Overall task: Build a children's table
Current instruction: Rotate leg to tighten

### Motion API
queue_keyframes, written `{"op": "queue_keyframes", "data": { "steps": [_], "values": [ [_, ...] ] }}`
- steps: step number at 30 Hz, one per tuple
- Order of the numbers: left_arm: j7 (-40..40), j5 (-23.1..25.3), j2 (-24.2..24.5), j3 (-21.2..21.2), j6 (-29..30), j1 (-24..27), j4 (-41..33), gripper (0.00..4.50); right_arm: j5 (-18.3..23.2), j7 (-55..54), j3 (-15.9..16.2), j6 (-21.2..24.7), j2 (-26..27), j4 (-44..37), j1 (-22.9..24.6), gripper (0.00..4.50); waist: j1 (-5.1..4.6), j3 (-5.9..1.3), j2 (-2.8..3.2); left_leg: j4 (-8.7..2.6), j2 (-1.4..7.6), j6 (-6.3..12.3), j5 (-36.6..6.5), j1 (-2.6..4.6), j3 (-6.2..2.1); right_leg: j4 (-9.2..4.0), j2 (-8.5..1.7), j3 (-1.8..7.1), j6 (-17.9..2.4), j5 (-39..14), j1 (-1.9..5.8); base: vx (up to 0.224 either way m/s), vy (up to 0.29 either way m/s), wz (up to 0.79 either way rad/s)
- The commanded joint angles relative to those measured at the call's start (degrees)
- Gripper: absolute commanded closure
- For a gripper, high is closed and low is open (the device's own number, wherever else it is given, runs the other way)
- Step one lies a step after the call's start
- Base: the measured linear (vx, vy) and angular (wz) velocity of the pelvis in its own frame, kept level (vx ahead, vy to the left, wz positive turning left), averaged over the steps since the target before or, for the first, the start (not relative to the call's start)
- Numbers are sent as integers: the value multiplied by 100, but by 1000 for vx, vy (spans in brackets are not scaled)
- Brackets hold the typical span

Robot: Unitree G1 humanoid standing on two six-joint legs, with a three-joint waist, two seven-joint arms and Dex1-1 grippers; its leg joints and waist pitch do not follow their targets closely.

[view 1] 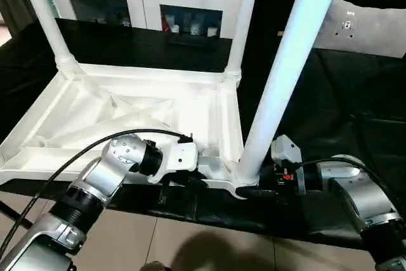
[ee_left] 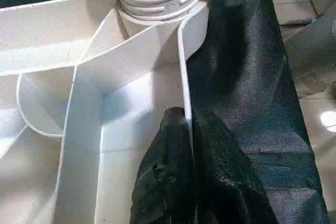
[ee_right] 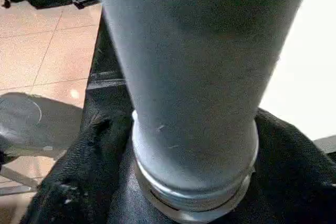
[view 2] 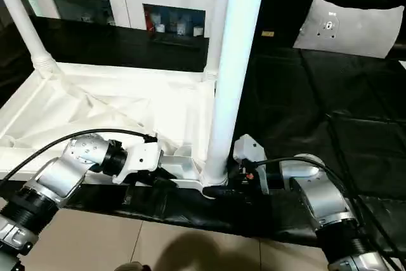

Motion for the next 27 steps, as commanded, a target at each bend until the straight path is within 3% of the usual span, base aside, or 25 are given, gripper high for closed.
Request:
{"op": "queue_keyframes", "data": {
  "steps": [1, 6, 14, 18, 19, 20, 21, 23, 26, 27],
  "values": [
    [-225, 206, 59, -252, -147, -52, 44, 450, 91, 143, 49, 0, -68, -18, -82, 123, -23, -322, -45, -344, 217, 374, -897, 179, -2, -320, -285, 103, -1517, 130, 152, 0, 0, 0],
    [-275, 183, 94, -276, -271, -63, 148, 450, 83, 257, 113, -110, -62, 17, -74, 162, -22, -307, -52, -359, 221, 346, -1001, 176, -7, -335, -292, 99, -1505, -45, 149, 0, 0, 0],
    [-327, 185, 113, -260, -310, -54, 201, 450, 105, 347, 127, -74, -32, 0, -65, 175, -15, -328, -48, -346, 222, 370, -904, 175, -4, -316, -292, 93, -1535, 117, 161, 0, 0, 0],
    [-167, 97, 29, -161, -24, -1, 127, 450, 205, 273, 128, 113, 40, -165, 102, 175, -12, -323, -28, -365, 229, 296, -1069, 188, -10, -330, -294, 91, -1558, -32, 154, 0, 0, 0],
    [137, 76, -100, -49, 339, 22, 67, 450, 287, 81, 93, 292, 163, -325, 247, 175, -15, -333, 1, -366, 228, 272, -1063, 189, -12, -321, -290, 93, -1558, -10, 163, 0, 0, 0],
    [137, 76, -100, -49, 339, 22, 67, 450, 287, 81, 93, 292, 163, -325, 247, 175, -15, -333, 1, -366, 228, 272, -1063, 189, -12, -321, -290, 93, -1558, -10, 163, 0, 0, 0],
    [617, 34, -336, 133, 767, 56, 7, 450, 351, -361, 32, 580, 412, -510, 433, 175, -25, -319, -11, -385, 242, 245, -1106, 200, -6, -330, -295, 105, -1577, -12, 145, 0, 0, 0],
    [918, -9, -530, 233, 1144, 97, -113, 450, 234, -892, -12, 548, 719, -514, 543, 175, -34, -291, -9, -422, 226, 131, -1357, 198, -17, -381, -308, 103, -1531, -403, 134, 0, 0, 0],
    [1616, -41, -1035, 399, 1861, 159, -356, 450, 87, -2021, -140, 752, 1417, -431, 676, 175, -136, -218, -16, -514, 207, -286, -2355, 248, -81, -535, -352, 119, -1136, -2180, 81, 0, 0, 0],
    [1758, -47, -1142, 435, 1981, 157, -380, 450, 81, -2194, -170, 778, 1529, -402, 676, 175, -172, -218, -18, -524, 207, -327, -2420, 237, -99, -543, -355, 116, -1072, -2318, 89, 0, 0, 0]
  ]
}}
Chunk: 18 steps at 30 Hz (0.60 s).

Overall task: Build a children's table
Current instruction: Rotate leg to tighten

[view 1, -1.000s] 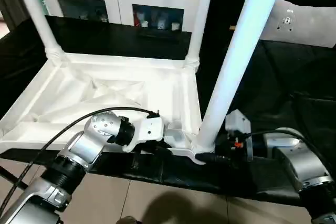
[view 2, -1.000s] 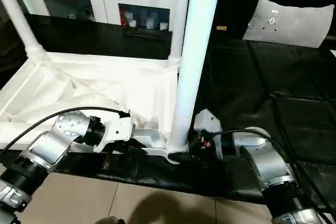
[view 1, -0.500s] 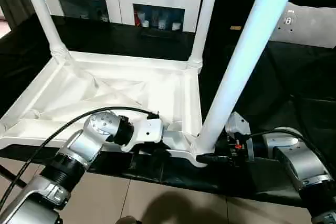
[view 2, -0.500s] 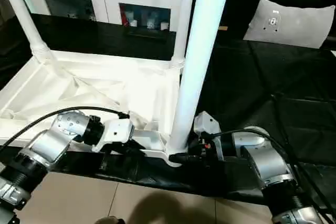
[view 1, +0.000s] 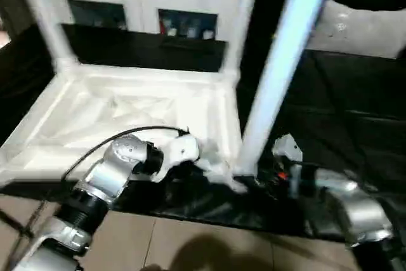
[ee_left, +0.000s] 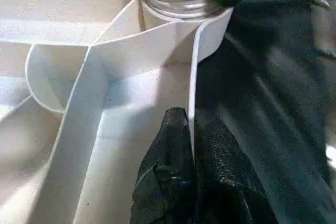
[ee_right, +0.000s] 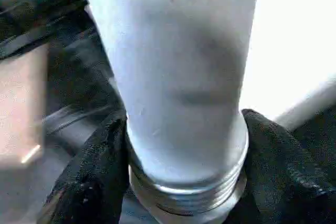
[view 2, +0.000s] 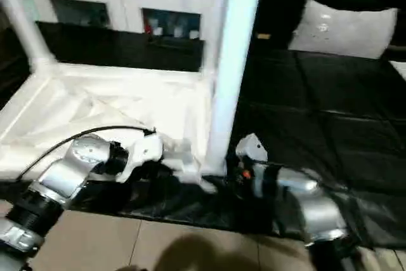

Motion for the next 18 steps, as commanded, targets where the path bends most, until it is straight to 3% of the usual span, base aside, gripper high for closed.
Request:
{"op": "queue_keyframes", "data": {
  "steps": [1, 3, 6, 9, 10, 13, 15, 18],
  "values": [
    [977, -121, -693, 20, 480, 9, -216, 450, 61, -388, 492, 217, 586, -5, 6, 175, -27, -223, -22, -537, 202, -342, -2448, 122, -126, -534, -343, 104, -1014, -2393, 39, 0, 0, 0],
    [1328, -92, -949, 119, 708, -17, -239, 450, 67, -818, 350, 302, 849, 68, -35, 176, -80, -237, -37, -540, 198, -347, -2490, 141, -131, -574, -337, 101, -888, -2382, 10, 0, 0, 0],
    [1949, 41, -1384, 268, 1047, -62, -315, 450, -99, -1773, 32, 474, 1254, 257, -148, 176, -150, -250, -39, -522, 172, -275, -2359, 134, -113, -581, -318, 110, -924, -2117, -4, 0, 0, 0],
    [2170, 151, -1572, 238, 1122, -71, -385, 450, -159, -2082, -121, 443, 1384, 422, -191, 176, -144, -285, -42, -500, 161, -100, -2042, 116, -93, -575, -312, 121, -927, -1722, 20, 0, 0, 0],
    [2156, 167, -1570, 214, 1116, -64, -400, 450, -159, -2055, -117, 407, 1380, 418, -182, 176, -130, -299, -42, -490, 156, -12, -1883, 101, -86, -564, -308, 124, -948, -1481, 43, 0, 0, 0],
    [2005, 215, -1471, 91, 1064, -1, -484, 450, -56, -1993, -187, 355, 1399, 336, -125, 103, -108, -327, -13, -462, 149, 130, -1461, 71, -72, -514, -298, 119, -1037, -834, 79, 0, 0, 0],
    [1763, 284, -1222, 5, 859, 32, -466, 450, -126, -1998, -218, 287, 1304, 277, -103, 92, -95, -361, -4, -422, 137, 313, -997, 37, -64, -441, -282, 97, -1159, -105, 116, 0, 0, 0],
    [1538, 314, -969, -6, 649, 15, -386, 450, -60, -1681, -234, 147, 1092, 146, -75, 65, -98, -358, 4, -408, 135, 369, -915, 26, -55, -421, -271, 84, -1227, 54, 118, 0, 0, 0]
  ]
}}
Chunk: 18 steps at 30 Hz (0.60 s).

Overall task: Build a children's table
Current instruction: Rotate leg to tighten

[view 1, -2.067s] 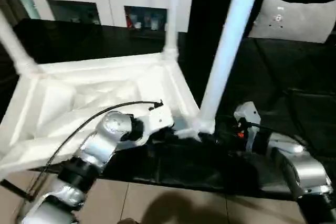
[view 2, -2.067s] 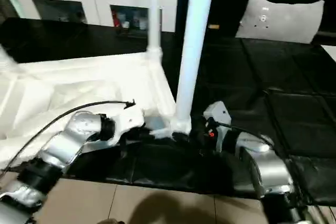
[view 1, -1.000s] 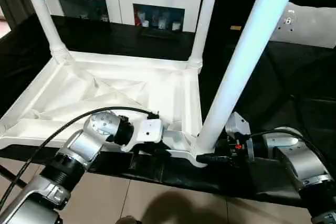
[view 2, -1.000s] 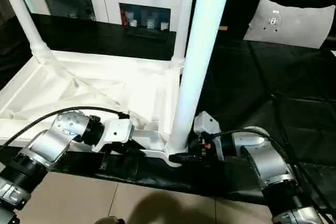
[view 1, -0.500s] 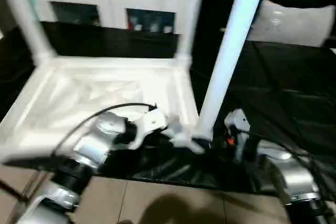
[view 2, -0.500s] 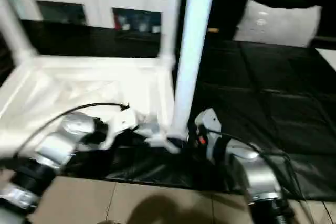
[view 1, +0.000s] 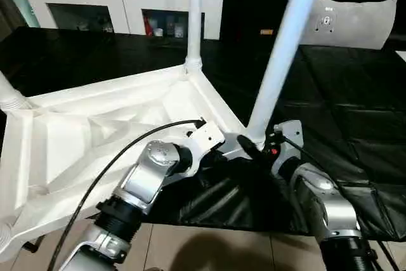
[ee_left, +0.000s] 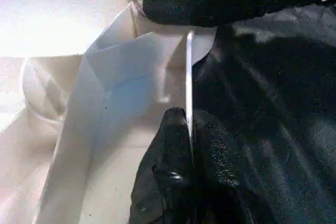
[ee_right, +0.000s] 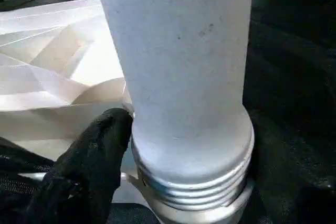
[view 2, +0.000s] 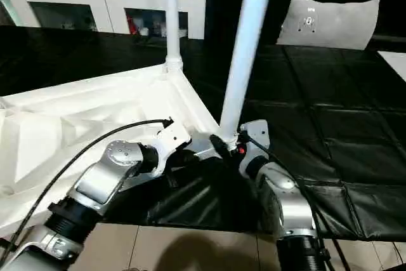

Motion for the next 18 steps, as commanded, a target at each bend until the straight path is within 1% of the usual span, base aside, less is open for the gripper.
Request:
{"op": "queue_keyframes", "data": {
  "steps": [1, 2, 3, 5, 6, 7, 8, 9, 11, 12, 15, 16, 17, 18],
  "values": [
    [-208, -74, 95, -74, -392, -39, -17, 450, 193, 627, 426, 53, -49, -68, 144, 56, 49, -324, -44, -331, 201, 369, -994, 66, -58, -418, -221, 101, -1217, -80, 197, 0, 0, 0],
    [-377, -95, 236, -76, -494, -46, 18, 450, 202, 921, 490, -67, -260, -181, 170, 46, 40, -316, -32, -339, 214, 339, -1158, 68, -56, -428, -223, 110, -1202, -279, 203, 0, 0, 0],
    [-609, -114, 396, -109, -707, -47, 55, 450, 197, 1326, 573, -255, -540, -265, 197, 34, 47, -321, -35, -337, 217, 312, -1188, 74, -59, -430, -220, 103, -1191, -334, 210, 0, 0, 0],
    [-758, -128, 487, -138, -823, -42, 70, 450, 223, 1530, 581, -312, -683, -301, 201, 17, 47, -327, -31, -326, 221, 324, -1171, 83, -51, -420, -214, 108, -1217, -265, 201, 0, 0, 0],
    [-845, -141, 543, -162, -876, -38, 74, 450, 252, 1625, 568, -312, -757, -320, 197, 10, 53, -328, -25, -323, 225, 350, -1112, 80, -52, -405, -217, 110, -1249, -150, 205, 0, 0, 0],
    [-1191, -191, 713, -263, -1075, -20, 49, 450, 273, 1881, 554, -348, -971, -327, 142, 4, 65, -334, -40, -313, 222, 369, -1045, 85, -54, -398, -213, 100, -1277, -58, 213, 0, 0, 0],
    [-1330, -209, 781, -304, -1142, -13, 37, 450, 269, 1975, 552, -367, -1059, -321, 115, 4, 57, -335, -39, -312, 222, 387, -1035, 81, -50, -386, -213, 102, -1297, -33, 206, 0, 0, 0],
    [-1673, -238, 963, -420, -1333, -9, 22, 450, 197, 2209, 561, -511, -1284, -251, 15, 4, 62, -342, -34, -299, 227, 425, -969, 85, -48, -366, -216, 97, -1368, 108, 206, 0, 0, 0],
    [-1834, -247, 1047, -479, -1434, -13, 31, 450, 161, 2339, 576, -601, -1383, -197, -47, 4, 64, -351, -34, -291, 231, 446, -952, 91, -46, -352, -217, 93, -1402, 142, 208, 0, 0, 0],
    [-1955, -257, 1115, -528, -1518, -19, 46, 450, 157, 2472, 593, -661, -1457, -164, -90, 4, 71, -340, -24, -292, 240, 459, -957, 110, -38, -352, -216, 97, -1448, 156, 189, 0, 0, 0],
    [-2122, -248, 1218, -601, -1640, -39, 76, 450, 215, 2783, 651, -680, -1586, -161, -138, 4, 139, -339, -22, -284, 251, 464, -1010, 129, -23, -349, -221, 104, -1490, 101, 181, 0, 0, 0],
    [-2285, -246, 1301, -647, -1757, -72, 137, 450, 295, 3090, 746, -687, -1729, -146, -181, 4, 176, -340, -25, -286, 251, 453, -1032, 132, -28, -346, -223, 100, -1490, 68, 187, 0, 0, 0],
    [-2285, -246, 1301, -647, -1757, -72, 137, 450, 295, 3090, 746, -687, -1729, -146, -181, 4, 182, -343, -28, -287, 253, 445, -1016, 128, -32, -338, -224, 99, -1483, 81, 198, 0, 0, 0],
    [-2403, -232, 1354, -677, -1874, -119, 214, 450, 330, 3399, 868, -672, -1842, -119, -222, 4, 190, -340, -30, -287, 248, 441, -1020, 123, -30, -335, -222, 97, -1487, 85, 195, 0, 0, 0]
  ]
}}
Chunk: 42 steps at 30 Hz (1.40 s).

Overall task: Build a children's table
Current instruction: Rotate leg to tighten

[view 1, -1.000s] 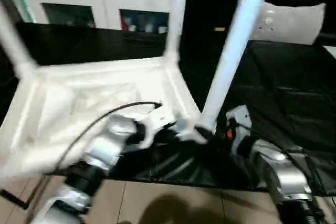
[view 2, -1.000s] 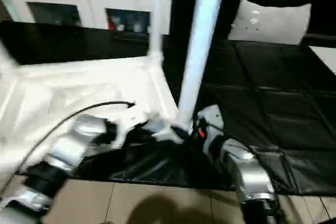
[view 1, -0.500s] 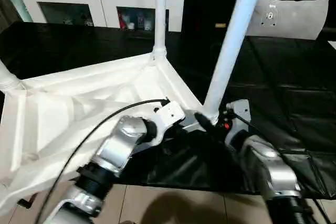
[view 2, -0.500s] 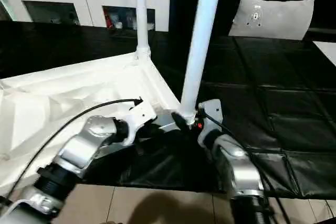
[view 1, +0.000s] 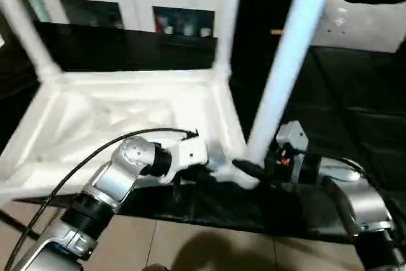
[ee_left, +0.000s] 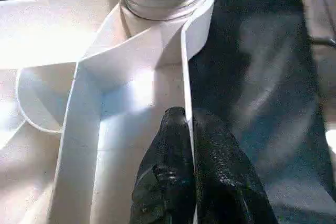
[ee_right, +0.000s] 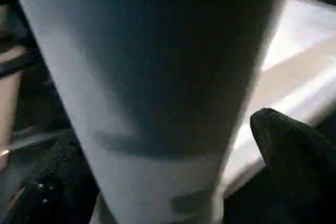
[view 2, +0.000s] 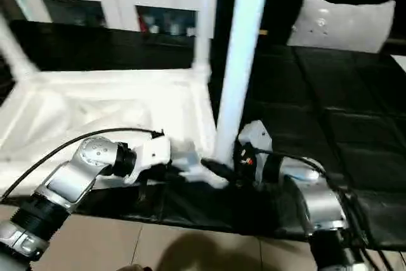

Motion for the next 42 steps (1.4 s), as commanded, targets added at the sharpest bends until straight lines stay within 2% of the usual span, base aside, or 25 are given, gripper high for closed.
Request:
{"op": "queue_keyframes", "data": {
  "steps": [1, 3, 4, 5, 6, 7, 20, 26, 30, 34, 35, 37, 39, 40, 41, 42],
  "values": [
    [-321, 112, 87, -243, -217, -99, 110, 450, 68, 457, 158, 9, -182, 25, -67, 4, -15, -352, -26, -320, 246, 431, -1042, 144, -33, -340, -220, 101, -1479, 63, 206, 0, 0, 0],
    [-385, 115, 115, -261, -285, -125, 148, 450, 61, 616, 236, -1, -250, 47, -80, 4, -12, -353, -28, -318, 249, 431, -1040, 143, -35, -334, -223, 101, -1479, 63, 206, 0, 0, 0],
    [-480, 101, 166, -283, -375, -157, 188, 450, 41, 826, 352, -13, -344, 86, -95, 4, -15, -349, -118, -311, 243, 453, -1042, 129, -23, -346, -227, 101, -1481, 7, 212, 0, 0, 0],
    [-520, 89, 188, -289, -409, -166, 199, 450, 33, 905, 394, -16, -378, 99, -100, 4, 9, -354, -72, -309, 249, 457, -1036, 138, -29, -338, -245, 104, -1484, -79, 206, 0, 0, 0],
    [-532, 86, 195, -291, -417, -167, 200, 450, 28, 924, 406, -11, -388, 101, -102, 4, 6, -350, -68, -311, 253, 452, -1026, 134, -29, -337, -244, 104, -1483, -91, 201, 0, 0, 0],
    [-566, 80, 220, -296, -437, -171, 202, 450, 11, 977, 440, 7, -418, 107, -106, 4, 6, -348, -90, -310, 256, 452, -1019, 137, -26, -334, -242, 104, -1499, -98, 194, 0, 0, 0],
    [-789, 31, 322, -320, -650, -207, 335, 450, 111, 1290, 558, 212, -523, 282, -266, 130, 34, -351, -96, -292, 254, 469, -933, 142, -18, -308, -236, 100, -1560, -10, 186, 0, 0, 0],
    [-832, 23, 329, -327, -702, -211, 384, 450, 137, 1368, 611, 275, -525, 244, -244, 170, 66, -353, -93, -291, 257, 457, -932, 144, -19, -305, -238, 99, -1552, -45, 187, 0, 0, 0],
    [-870, 11, 350, -327, -680, -186, 371, 450, 171, 1402, 662, 321, -504, 177, -177, 178, 65, -355, -95, -289, 254, 459, -915, 143, -18, -301, -231, 97, -1554, -6, 187, 0, 0, 0],
    [-719, -46, 275, -241, -389, -169, 343, 450, 317, 1324, 646, 528, -391, 3, -48, 180, 72, -355, -92, -289, 252, 473, -870, 146, -14, -291, -225, 97, -1572, 51, 188, 0, 0, 0],
    [-417, -120, 91, -98, -21, -192, 322, 450, 382, 1007, 598, 723, -192, -135, 49, 180, 66, -353, -74, -291, 253, 459, -900, 147, -11, -297, -221, 99, -1578, 39, 179, 0, 0, 0],
    [-182, -133, -42, -14, 200, -210, 298, 450, 352, 672, 579, 857, -18, -201, 101, 180, 63, -320, -88, -327, 248, 348, -1151, 145, -24, -341, -235, 104, -1541, -366, 171, 0, 0, 0],
    [247, -62, -261, 66, 544, -234, 228, 450, 153, -89, 563, 1005, 366, -218, 160, 180, 32, -272, -63, -379, 249, 134, -1581, 167, -35, -406, -244, 122, -1416, -1069, 127, 0, 0, 0],
    [392, -43, -340, 93, 689, -233, 192, 450, 141, -460, 485, 1124, 593, -170, 156, 180, 6, -252, -66, -399, 235, -45, -1950, 194, -54, -455, -264, 129, -1270, -1715, 98, 0, 0, 0],
    [544, -41, -436, 133, 812, -233, 168, 450, 148, -671, 423, 1171, 732, -134, 144, 180, -9, -245, -72, -408, 232, -118, -2115, 200, -64, -482, -271, 129, -1176, -2019, 86, 0, 0, 0],
    [931, -35, -678, 237, 1127, -233, 110, 450, 168, -1188, 261, 1278, 1066, -30, 103, 180, -68, -238, -79, -438, 232, -242, -2269, 178, -102, -501, -285, 126, -1015, -2375, 92, 0, 0, 0]
  ]
}}
